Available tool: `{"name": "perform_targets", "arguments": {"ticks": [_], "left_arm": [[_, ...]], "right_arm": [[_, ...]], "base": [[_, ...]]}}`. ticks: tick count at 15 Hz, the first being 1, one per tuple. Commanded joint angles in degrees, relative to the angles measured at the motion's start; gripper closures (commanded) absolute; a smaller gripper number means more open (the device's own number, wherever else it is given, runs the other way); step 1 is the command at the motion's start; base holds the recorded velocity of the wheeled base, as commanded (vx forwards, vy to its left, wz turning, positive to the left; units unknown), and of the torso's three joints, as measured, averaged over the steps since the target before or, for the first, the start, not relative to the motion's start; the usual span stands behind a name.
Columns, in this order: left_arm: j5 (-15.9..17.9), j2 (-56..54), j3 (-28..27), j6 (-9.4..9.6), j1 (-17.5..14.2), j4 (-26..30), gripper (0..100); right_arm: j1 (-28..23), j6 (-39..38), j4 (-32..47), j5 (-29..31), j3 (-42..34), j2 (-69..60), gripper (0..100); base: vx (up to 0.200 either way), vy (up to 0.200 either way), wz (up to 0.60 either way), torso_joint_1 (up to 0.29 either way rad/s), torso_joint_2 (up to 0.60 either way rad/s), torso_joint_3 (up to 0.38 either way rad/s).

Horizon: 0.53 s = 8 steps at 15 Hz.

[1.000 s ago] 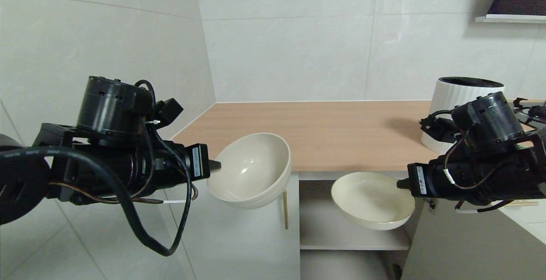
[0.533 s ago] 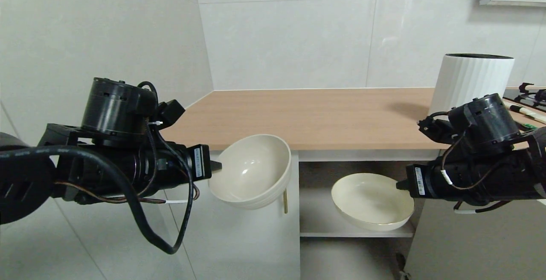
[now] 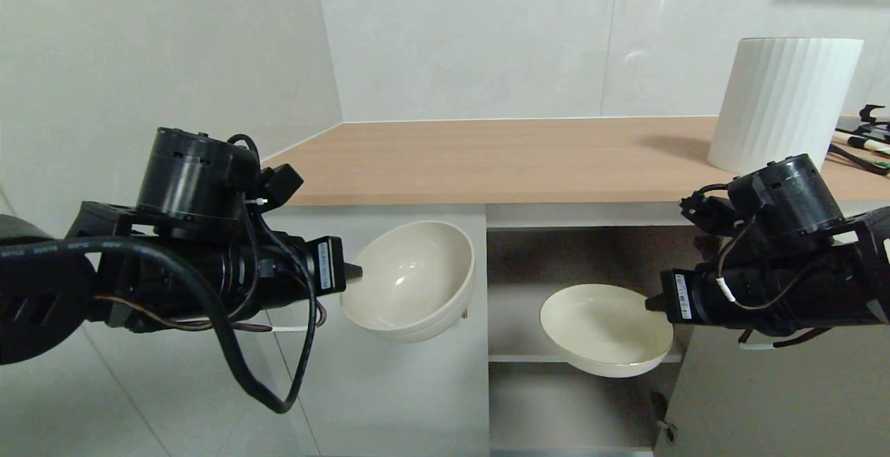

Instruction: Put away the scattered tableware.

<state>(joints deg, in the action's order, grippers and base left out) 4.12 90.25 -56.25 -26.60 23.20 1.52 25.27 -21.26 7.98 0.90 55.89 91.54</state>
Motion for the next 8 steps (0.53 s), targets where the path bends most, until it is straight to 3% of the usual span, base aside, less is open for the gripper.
{"name": "perform_targets", "arguments": {"ticks": [1,5,8], "left_arm": [[0.0,0.1,0.0,-0.03,0.0,0.0,100],[0.0,0.2,0.0,-0.03,0.1,0.0,100],[0.0,0.5,0.1,-0.03,0.8,0.0,100]], "right_arm": [[0.0,0.0,0.0,0.1,0.0,0.3,100],[0.0,-0.1,-2.6,0.2,0.0,3.3,100],[-2.4,-0.3,-10.2,2.3,0.8,16.9,100]], "base": [[0.0,0.0,0.0,0.051,0.0,0.002],[0.0,0.0,0.0,-0.054,0.08,0.081],[0.0,0.0,0.0,0.0,0.0,0.0]]}}
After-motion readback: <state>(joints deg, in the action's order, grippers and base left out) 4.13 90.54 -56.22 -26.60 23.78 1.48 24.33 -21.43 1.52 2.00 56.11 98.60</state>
